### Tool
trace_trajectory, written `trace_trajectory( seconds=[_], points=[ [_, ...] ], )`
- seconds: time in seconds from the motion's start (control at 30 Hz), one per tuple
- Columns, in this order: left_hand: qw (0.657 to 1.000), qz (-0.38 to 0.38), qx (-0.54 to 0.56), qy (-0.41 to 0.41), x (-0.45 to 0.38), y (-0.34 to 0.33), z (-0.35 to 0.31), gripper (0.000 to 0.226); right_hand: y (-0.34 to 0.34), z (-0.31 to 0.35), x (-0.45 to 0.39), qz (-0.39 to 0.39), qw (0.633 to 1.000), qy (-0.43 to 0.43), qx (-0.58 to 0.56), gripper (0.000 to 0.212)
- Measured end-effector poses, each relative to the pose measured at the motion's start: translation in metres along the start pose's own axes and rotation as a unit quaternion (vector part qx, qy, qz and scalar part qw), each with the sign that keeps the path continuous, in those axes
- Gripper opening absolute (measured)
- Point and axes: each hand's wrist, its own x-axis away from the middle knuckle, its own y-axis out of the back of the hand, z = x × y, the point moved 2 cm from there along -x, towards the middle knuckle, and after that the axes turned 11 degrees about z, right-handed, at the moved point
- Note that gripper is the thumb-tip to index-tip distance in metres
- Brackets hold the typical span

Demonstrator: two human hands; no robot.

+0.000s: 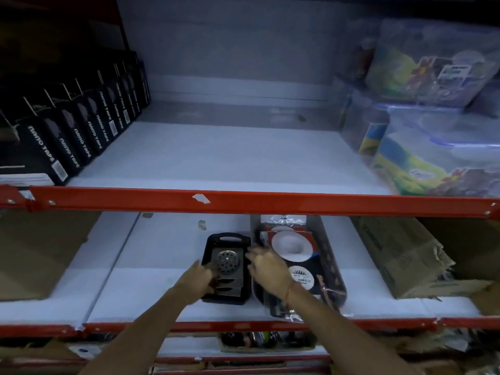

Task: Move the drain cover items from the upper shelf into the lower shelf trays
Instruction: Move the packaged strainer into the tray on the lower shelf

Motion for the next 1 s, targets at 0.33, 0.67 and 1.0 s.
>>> trace_trajectory(
  seconds=[0.33,0.67,1.0],
  points=[
    [0.991,-0.047,-0.123,-0.031,-0.020,-0.008,0.001,0.039,-0.035,0.036,-0.031,0.157,0.969,-0.014,0.190,0.026],
    [0.994,-0.012,-0.081,-0.071,-0.018,-0.009,-0.001,0.025,-0.042,0.041,-0.026,0.181,0.958,0.054,0.216,0.007],
    [0.982,-0.134,0.043,-0.123,-0.004,0.019,-0.026,0.053,-0.009,-0.006,0.014,0.024,0.998,0.052,-0.035,0.055]
  ],
)
